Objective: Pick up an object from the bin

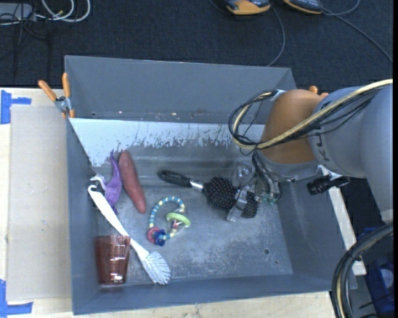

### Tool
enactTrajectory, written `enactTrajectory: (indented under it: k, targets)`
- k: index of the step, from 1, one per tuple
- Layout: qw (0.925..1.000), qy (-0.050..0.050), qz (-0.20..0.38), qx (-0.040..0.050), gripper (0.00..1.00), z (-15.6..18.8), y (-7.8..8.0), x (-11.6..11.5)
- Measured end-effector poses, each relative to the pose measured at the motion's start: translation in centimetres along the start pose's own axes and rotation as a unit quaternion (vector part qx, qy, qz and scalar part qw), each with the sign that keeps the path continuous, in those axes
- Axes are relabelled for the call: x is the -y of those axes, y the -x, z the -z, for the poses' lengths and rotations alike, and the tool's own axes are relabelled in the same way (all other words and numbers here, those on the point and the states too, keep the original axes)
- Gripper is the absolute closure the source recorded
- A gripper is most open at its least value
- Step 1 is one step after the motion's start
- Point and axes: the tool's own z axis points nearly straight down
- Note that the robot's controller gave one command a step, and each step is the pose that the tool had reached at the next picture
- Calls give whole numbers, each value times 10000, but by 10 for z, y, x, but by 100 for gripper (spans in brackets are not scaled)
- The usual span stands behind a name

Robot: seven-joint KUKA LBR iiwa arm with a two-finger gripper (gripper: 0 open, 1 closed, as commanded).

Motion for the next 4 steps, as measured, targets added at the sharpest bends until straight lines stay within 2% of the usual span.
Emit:
enactTrajectory:
  k: [2, 4]
  targets:
    - [10000, -4, 1, -20, 100, 9, -1, 0]
    - [10000, -2, 6, -39, 100, 45, -2, 0]
